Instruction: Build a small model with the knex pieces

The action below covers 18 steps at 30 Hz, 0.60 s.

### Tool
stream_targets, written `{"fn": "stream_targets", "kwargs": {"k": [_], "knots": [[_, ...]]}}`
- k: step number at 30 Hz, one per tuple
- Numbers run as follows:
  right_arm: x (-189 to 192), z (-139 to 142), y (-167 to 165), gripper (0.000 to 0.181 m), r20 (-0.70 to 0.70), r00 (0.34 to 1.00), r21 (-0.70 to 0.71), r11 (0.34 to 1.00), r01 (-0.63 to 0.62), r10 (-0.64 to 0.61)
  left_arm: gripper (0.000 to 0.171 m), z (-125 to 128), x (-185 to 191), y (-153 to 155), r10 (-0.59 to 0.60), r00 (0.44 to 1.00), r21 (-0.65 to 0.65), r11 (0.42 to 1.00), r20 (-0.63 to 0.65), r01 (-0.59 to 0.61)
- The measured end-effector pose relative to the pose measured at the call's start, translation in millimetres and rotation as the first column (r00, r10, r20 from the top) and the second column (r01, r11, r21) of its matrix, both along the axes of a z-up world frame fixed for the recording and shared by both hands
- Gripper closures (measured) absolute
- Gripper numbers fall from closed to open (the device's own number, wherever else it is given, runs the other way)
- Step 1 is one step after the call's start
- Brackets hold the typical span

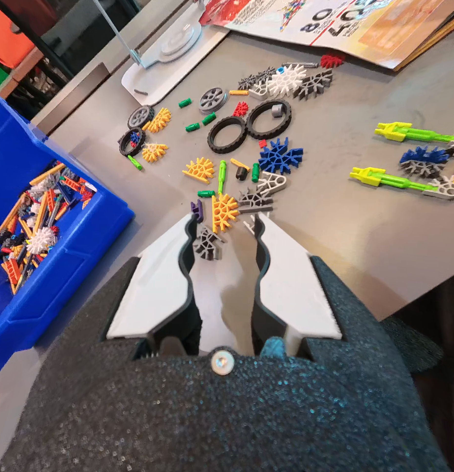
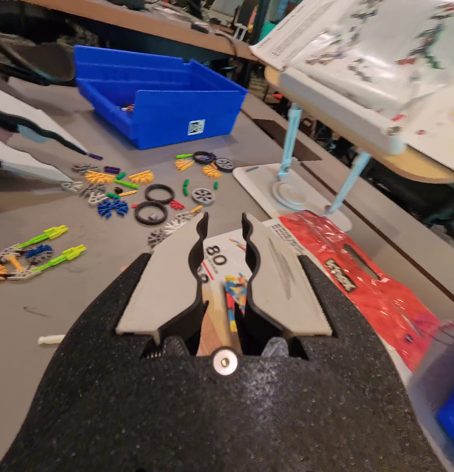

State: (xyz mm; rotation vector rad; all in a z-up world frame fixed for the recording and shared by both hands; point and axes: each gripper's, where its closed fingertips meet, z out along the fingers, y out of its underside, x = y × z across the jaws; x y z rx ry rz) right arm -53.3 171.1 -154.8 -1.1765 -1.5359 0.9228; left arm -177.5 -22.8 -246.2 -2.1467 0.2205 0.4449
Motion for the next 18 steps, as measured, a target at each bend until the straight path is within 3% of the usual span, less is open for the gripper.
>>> {"fn": "stream_targets", "kwargs": {"k": [3, 7, 11, 18], "knots": [[19.3, 3.0, 28.1, 0.156, -0.011, 0.996, 0.037, 0.995, 0.088, -0.087, 0.136, 2.7, -1.3, 0.9, 0.0, 1.0, 0.023, 1.0, 0.007, 0.0], [34.1, 3.7, 39.2, 0.157, -0.025, 0.996, 0.015, 0.996, 0.082, -0.082, 0.136, -3.4, 0.3, 2.8, -0.011, 1.0, -0.02, 1.0, 0.007, 0.012], [30.7, 0.1, 18.1, 0.157, -0.014, 1.0, 0.098, 0.995, 0.002, -0.001, 0.136, -5.8, 1.0, 3.4, -0.016, 1.0, -0.035, 0.999, 0.007, 0.016], [22.7, -28.7, -19.1, 0.156, 0.105, 0.989, 0.323, 0.937, -0.134, 0.105, 0.137, -2.9, -1.4, 3.4, -0.011, 0.994, -0.011, 1.0, 0.112, 0.012]]}}
